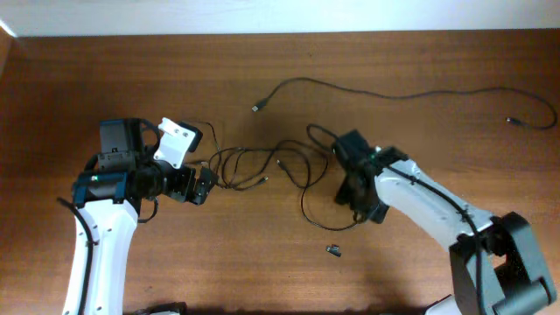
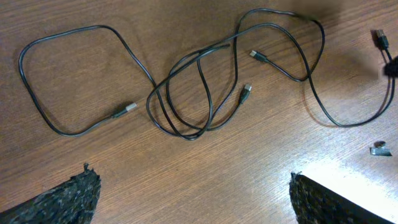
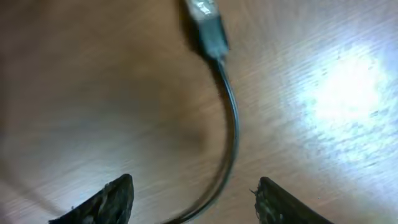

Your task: Untangle cables

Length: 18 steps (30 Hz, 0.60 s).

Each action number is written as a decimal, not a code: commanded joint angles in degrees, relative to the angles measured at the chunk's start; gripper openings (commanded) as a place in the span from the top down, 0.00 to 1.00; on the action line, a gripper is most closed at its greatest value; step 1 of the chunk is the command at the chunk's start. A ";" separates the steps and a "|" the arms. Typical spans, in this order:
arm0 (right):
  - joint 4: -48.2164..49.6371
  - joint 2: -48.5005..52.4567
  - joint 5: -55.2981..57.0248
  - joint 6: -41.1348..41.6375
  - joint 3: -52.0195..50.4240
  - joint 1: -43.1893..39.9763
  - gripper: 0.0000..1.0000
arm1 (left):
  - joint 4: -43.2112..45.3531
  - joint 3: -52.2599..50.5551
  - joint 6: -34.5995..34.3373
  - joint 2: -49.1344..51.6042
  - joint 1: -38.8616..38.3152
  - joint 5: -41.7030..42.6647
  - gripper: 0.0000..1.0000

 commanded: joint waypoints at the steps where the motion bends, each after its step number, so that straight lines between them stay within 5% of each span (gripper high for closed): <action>1: 6.43 -0.33 -3.69 3.15 -7.78 -0.20 0.36 | -0.04 -0.48 -0.35 -0.87 -0.02 0.39 0.01; 7: 8.07 -0.33 -5.40 3.13 -9.35 -2.08 0.42 | -0.04 -0.48 -0.35 -0.87 -0.02 0.39 0.01; 12: 9.79 -0.33 -5.38 3.15 -10.71 -2.08 0.80 | -0.04 -0.48 -0.35 -0.87 -0.02 0.39 0.01; 13: 10.05 -0.33 -5.38 3.15 -10.95 -2.08 0.96 | -0.04 -0.48 -0.35 -0.87 -0.02 0.39 0.01; 18: 10.45 -0.61 -6.51 1.25 -10.10 -2.36 0.96 | -0.04 -0.48 -0.33 -0.87 -0.02 0.39 0.01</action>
